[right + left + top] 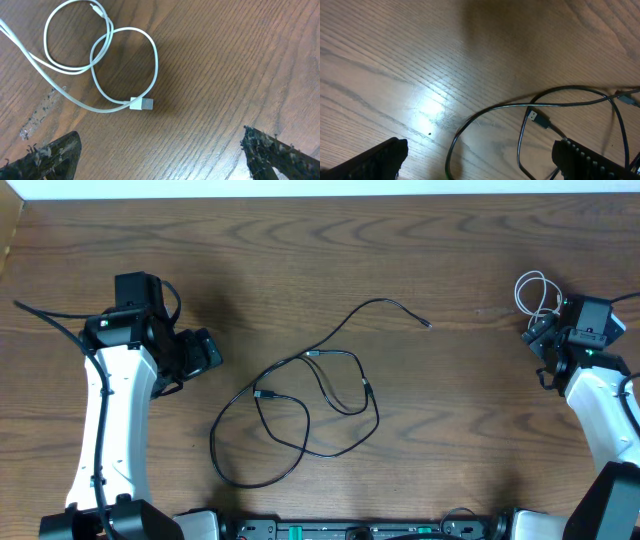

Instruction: Untangle cables

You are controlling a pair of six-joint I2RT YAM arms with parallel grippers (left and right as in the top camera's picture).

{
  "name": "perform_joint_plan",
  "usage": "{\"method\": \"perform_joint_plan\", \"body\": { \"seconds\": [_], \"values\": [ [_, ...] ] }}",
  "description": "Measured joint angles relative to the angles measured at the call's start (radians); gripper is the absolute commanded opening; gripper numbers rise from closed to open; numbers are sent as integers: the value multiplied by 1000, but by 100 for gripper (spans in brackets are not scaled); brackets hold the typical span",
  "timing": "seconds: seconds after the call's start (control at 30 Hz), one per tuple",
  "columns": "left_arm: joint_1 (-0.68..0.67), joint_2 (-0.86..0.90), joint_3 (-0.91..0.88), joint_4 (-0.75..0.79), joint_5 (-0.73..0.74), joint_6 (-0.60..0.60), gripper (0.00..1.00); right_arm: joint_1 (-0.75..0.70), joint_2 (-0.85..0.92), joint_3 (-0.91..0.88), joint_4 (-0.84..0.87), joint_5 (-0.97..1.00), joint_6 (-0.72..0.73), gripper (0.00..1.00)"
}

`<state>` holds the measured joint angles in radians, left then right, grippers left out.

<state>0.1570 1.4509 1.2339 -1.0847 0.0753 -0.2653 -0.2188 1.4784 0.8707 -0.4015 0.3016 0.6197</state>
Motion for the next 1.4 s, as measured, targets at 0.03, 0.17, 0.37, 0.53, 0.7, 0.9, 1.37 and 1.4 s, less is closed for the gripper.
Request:
{"method": "perform_joint_plan", "body": {
  "seconds": [0.03,0.17,0.37,0.53,0.7,0.9,1.37,1.4],
  "values": [
    [0,0,0,0,0,0,98,0,0,0,0,0,0,99],
    [0,0,0,0,0,0,98,0,0,0,0,-2,0,99],
    [0,0,0,0,0,0,98,0,0,0,0,-3,0,99],
    [0,0,0,0,0,0,98,0,0,0,0,-3,0,99],
    [0,0,0,0,0,0,98,0,0,0,0,-3,0,99],
    [0,0,0,0,0,0,98,0,0,0,0,-3,0,99],
    [0,0,0,0,0,0,98,0,0,0,0,-141,0,99],
    [0,0,0,0,0,0,98,0,0,0,0,-146,0,99]
  ]
}}
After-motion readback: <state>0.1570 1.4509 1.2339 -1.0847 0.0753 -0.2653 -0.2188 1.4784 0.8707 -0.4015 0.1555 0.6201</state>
